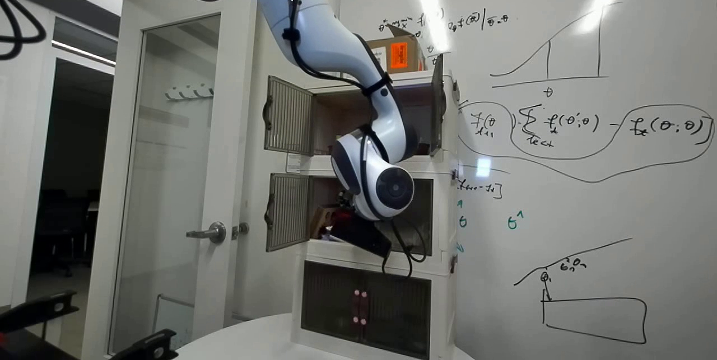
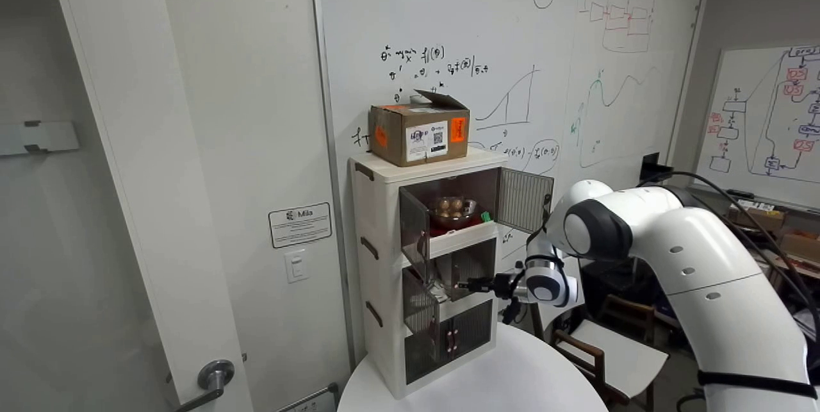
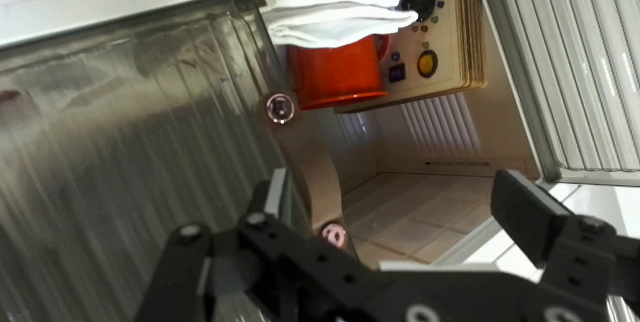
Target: Open the right door of the middle shelf
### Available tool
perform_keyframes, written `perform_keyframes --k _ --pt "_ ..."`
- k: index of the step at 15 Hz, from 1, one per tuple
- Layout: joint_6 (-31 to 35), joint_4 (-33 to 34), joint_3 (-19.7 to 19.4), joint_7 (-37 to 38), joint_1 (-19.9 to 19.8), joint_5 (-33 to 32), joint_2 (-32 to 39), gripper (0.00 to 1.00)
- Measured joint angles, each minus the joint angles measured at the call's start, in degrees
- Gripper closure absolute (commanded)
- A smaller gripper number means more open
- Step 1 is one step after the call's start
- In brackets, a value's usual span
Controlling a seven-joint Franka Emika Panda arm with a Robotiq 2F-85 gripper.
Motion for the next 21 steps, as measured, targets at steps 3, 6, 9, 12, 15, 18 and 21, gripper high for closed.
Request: perform_keyframes --k 3,6,9,12,15,18,21 --pt "-0.35 2.34 0.00 -1.28 0.03 0.00 1.82 0.00" --pt "-0.39 5.01 -0.02 -2.10 -0.02 -0.33 3.14 0.00" --pt "-0.57 7.77 -0.04 -2.01 -0.11 -2.44 4.22 0.00" --pt "-1.28 10.34 -0.16 -0.62 -0.34 -7.40 5.26 0.00" --pt "-2.66 12.63 -0.40 1.36 -1.14 -12.05 6.18 0.34" --pt "-4.20 14.66 -0.40 2.85 -2.37 -15.00 6.93 0.58" --pt "-5.60 16.31 -0.26 3.69 -3.48 -16.55 7.64 0.81"
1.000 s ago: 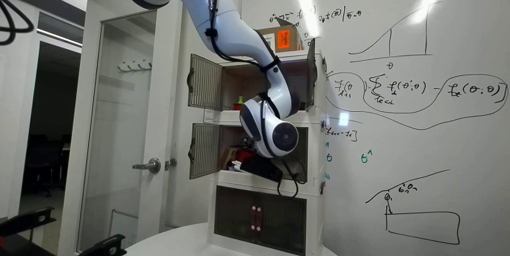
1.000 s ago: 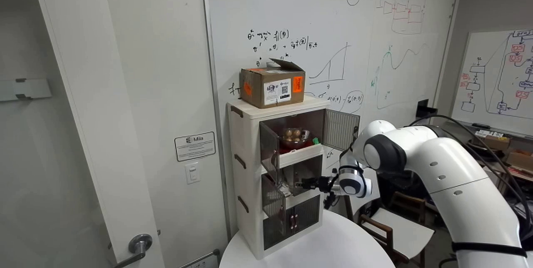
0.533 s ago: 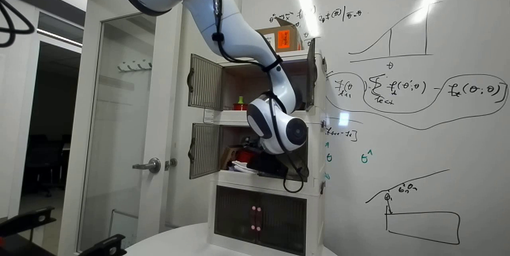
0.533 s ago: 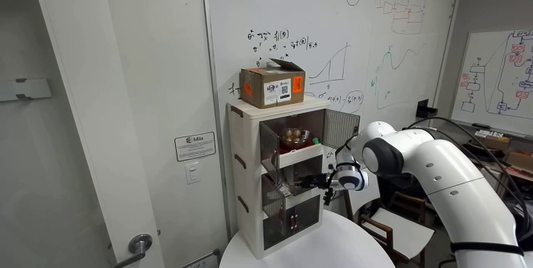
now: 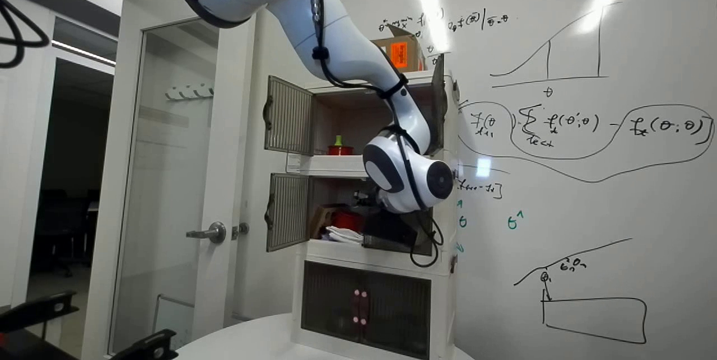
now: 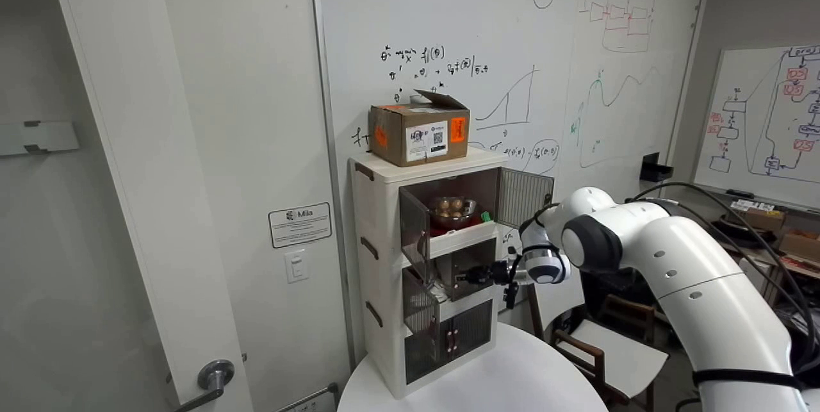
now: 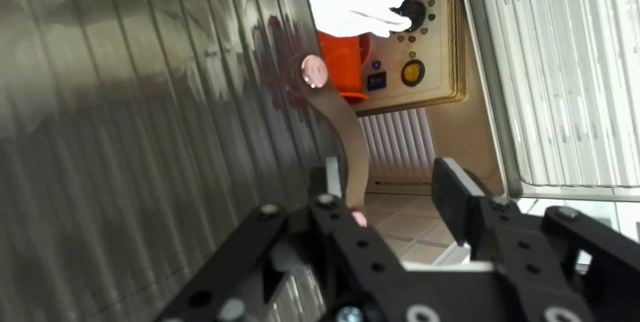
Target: Open the right door of the middle shelf
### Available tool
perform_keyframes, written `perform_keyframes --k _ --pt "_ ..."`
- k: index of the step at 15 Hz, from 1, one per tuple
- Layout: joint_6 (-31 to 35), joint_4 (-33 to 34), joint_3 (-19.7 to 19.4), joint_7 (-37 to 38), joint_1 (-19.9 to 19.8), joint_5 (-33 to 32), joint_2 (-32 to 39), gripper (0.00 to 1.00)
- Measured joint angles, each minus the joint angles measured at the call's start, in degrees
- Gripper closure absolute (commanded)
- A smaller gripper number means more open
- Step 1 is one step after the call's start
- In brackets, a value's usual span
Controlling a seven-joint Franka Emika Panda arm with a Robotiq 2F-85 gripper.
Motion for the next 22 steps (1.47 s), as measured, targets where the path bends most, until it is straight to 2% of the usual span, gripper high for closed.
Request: perform_keyframes --k 2,4,11,22 --pt "-0.49 0.72 0.15 0.88 -0.56 -0.51 0.46 0.96" --pt "-0.75 1.51 0.35 1.90 -0.96 -0.74 1.11 1.00" --pt "-1.83 3.04 0.74 6.31 -1.69 -1.37 2.40 0.98" --pt "-7.07 1.67 0.64 10.77 -4.78 -8.33 1.64 0.98"
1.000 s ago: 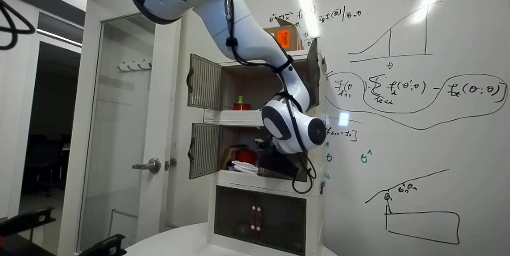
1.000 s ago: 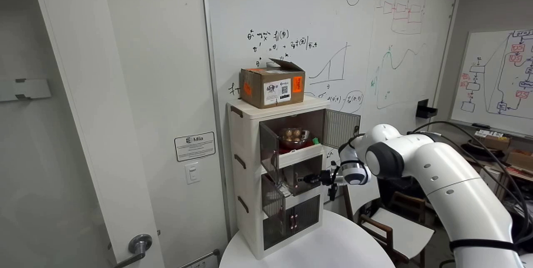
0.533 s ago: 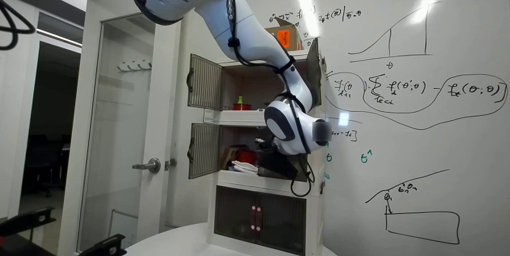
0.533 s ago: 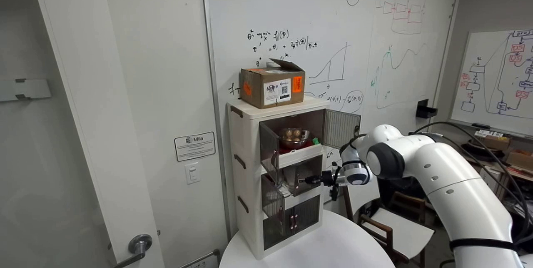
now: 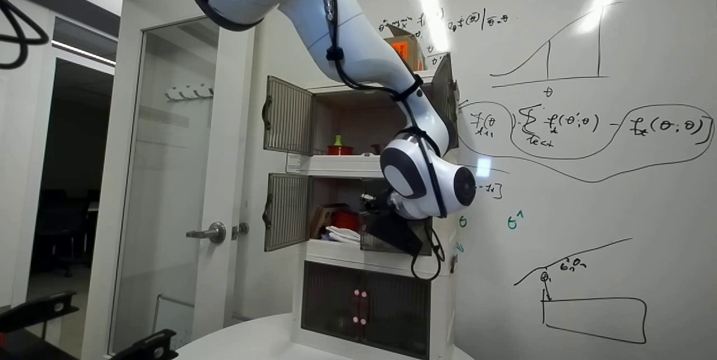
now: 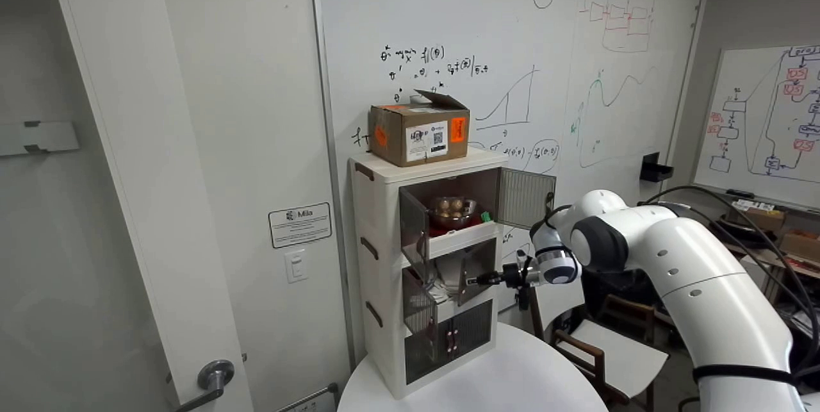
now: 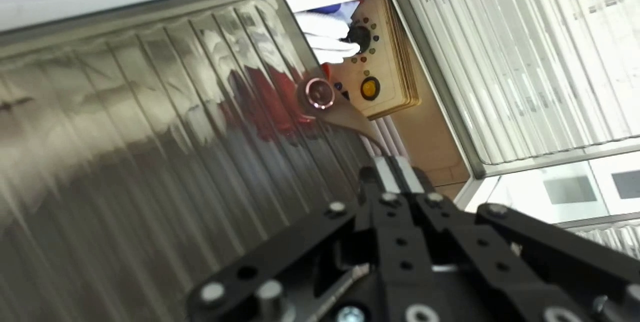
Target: Open the right door of the middle shelf
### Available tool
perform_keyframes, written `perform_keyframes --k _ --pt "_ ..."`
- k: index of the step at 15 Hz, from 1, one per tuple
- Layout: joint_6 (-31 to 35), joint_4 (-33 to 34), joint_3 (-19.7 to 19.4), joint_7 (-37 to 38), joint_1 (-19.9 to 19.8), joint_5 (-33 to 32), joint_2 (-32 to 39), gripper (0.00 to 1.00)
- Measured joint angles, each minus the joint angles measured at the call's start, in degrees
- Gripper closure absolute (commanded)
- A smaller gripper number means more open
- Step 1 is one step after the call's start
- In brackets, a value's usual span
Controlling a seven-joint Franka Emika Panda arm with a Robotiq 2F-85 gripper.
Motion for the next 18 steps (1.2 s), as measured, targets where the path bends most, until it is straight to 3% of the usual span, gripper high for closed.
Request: perform_keyframes --k 10,11,12,14,18 --pt "-0.56 -6.86 -1.60 -0.11 -1.34 -3.35 -4.72 0.98" --pt "-0.56 -7.43 -1.84 -0.13 -1.38 -3.63 -5.15 0.95" --pt "-0.56 -7.95 -2.08 -0.16 -1.42 -3.86 -5.52 0.71" --pt "-0.55 -8.52 -2.43 -0.17 -1.66 -4.00 -5.93 0.66" --pt "-0.55 -8.64 -3.04 -0.16 -2.51 -4.22 -6.03 0.37"
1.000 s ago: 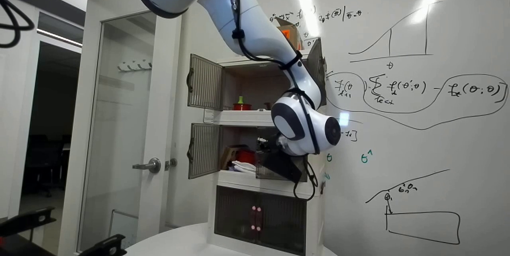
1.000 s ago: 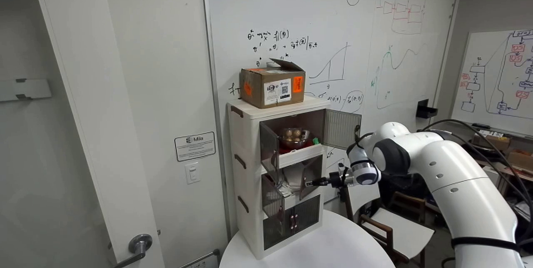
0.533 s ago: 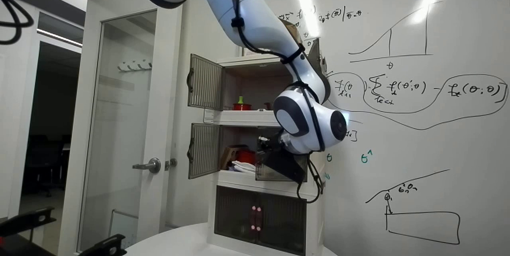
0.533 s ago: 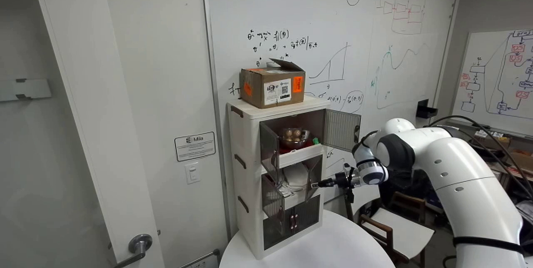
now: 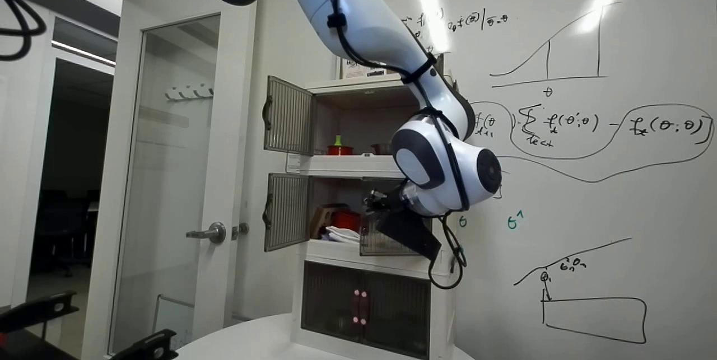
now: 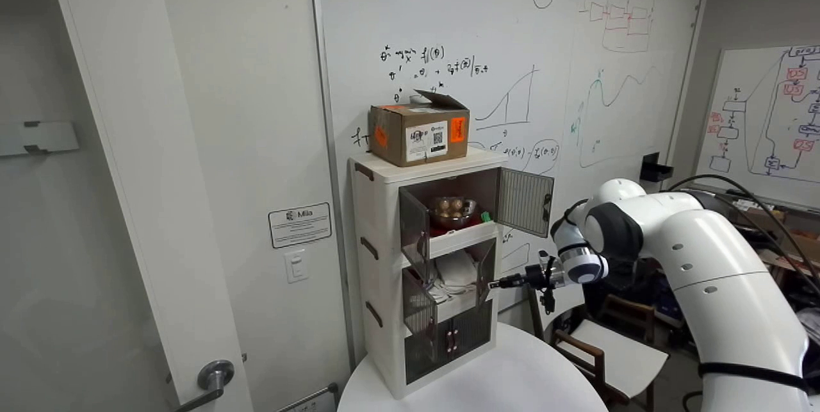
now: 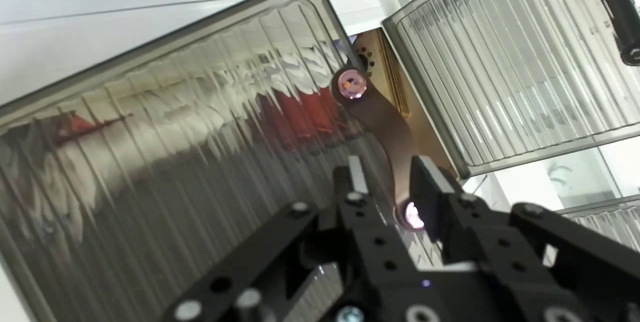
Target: Open the right door of the middle shelf
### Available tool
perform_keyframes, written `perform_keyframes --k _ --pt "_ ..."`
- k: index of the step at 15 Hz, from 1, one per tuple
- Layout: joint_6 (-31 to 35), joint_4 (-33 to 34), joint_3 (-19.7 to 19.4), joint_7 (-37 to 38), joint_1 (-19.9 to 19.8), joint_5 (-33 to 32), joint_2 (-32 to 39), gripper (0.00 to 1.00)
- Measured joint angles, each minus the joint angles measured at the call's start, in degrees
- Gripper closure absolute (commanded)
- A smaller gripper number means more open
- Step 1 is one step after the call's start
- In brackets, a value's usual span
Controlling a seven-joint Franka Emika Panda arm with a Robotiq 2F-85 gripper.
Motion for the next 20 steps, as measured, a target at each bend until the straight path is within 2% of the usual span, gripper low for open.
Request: perform_keyframes --k 5,10,15,20 --pt "0.01 0.00 -0.66 1.53 -0.27 -0.54 -0.12 0.00" --pt "1.32 -2.78 -1.32 7.90 0.37 -2.69 -4.81 0.00" --pt "10.91 -10.93 -2.61 14.92 4.18 -9.16 -15.83 0.00" --pt "18.80 -17.49 -2.17 25.63 7.90 -14.67 -24.78 0.00"
